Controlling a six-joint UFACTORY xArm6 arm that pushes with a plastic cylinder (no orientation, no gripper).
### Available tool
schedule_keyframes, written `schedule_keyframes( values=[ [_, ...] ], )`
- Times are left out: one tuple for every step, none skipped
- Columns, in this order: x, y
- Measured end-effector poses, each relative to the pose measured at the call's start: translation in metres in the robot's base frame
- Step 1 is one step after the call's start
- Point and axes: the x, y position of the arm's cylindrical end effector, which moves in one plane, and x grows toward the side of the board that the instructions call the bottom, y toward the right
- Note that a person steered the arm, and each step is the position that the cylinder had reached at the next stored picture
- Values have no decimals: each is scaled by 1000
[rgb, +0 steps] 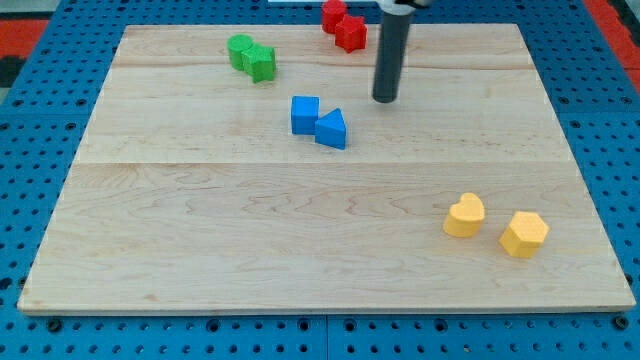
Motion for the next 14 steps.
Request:
schedule_keyframes(
  values=[
    [-7,-49],
    [-45,-85],
    [-85,-61],
    [-101,-72],
    [-116,-120],
    [-133,-132],
    [-130,-132],
    [-110,-132],
    [-107,-123],
    [-107,-109],
    [-107,-109],
    [-104,-105],
    [-96,-99],
    [-92,-86]
  ],
)
